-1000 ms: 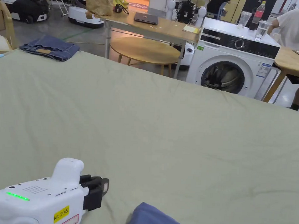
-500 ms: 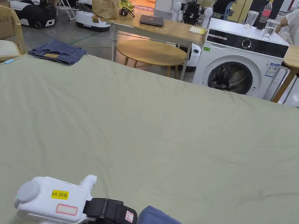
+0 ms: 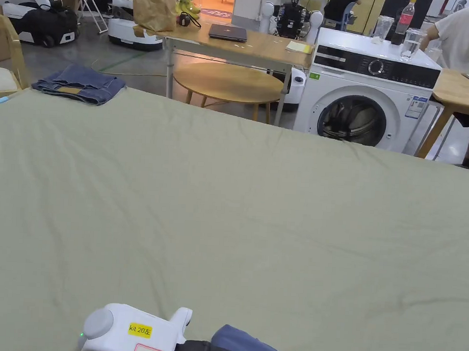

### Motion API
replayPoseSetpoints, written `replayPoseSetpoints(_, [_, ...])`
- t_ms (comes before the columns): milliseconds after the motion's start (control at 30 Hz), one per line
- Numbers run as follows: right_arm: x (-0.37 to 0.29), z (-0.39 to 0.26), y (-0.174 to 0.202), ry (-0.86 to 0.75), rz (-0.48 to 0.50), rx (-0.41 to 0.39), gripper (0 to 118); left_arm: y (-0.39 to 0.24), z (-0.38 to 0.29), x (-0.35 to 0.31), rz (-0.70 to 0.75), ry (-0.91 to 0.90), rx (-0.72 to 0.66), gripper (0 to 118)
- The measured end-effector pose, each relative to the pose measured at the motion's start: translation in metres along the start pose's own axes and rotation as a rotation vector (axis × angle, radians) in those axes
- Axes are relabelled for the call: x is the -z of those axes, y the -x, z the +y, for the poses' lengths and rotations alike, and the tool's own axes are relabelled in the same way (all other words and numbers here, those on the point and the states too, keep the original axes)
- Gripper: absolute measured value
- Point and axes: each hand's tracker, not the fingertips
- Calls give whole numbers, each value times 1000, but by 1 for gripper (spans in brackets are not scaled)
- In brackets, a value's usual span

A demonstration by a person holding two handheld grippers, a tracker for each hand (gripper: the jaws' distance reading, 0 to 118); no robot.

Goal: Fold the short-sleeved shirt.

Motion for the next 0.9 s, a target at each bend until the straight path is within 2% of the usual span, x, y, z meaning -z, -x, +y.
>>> replayPoseSetpoints(33, [0,0,0,-4,0,5,0,1,-2,0,53,-27,1,34])
replayPoseSetpoints(67, [-1,-2,0,-9,-1,13,0,5,-4,-1,136,-43,4,22])
replayPoseSetpoints(167, [-3,-6,4,-32,-8,11,0,12,-14,-4,39,-93,-39,19])
replayPoseSetpoints(267, [-3,-9,10,-48,-33,-26,0,5,-23,-4,80,-125,-11,18])
replayPoseSetpoints(433, [-8,-8,11,-96,-41,3,0,10,-30,-7,37,-158,-63,17])
replayPoseSetpoints(567, [-20,7,13,-218,-50,2,0,0,-31,-22,24,-158,-66,17])
replayPoseSetpoints(767, [-29,54,23,-386,-46,33,0,-23,-26,-79,61,-215,-38,17])
replayPoseSetpoints(900, [-34,79,37,-456,-33,41,0,-39,-16,-138,144,-244,8,17])
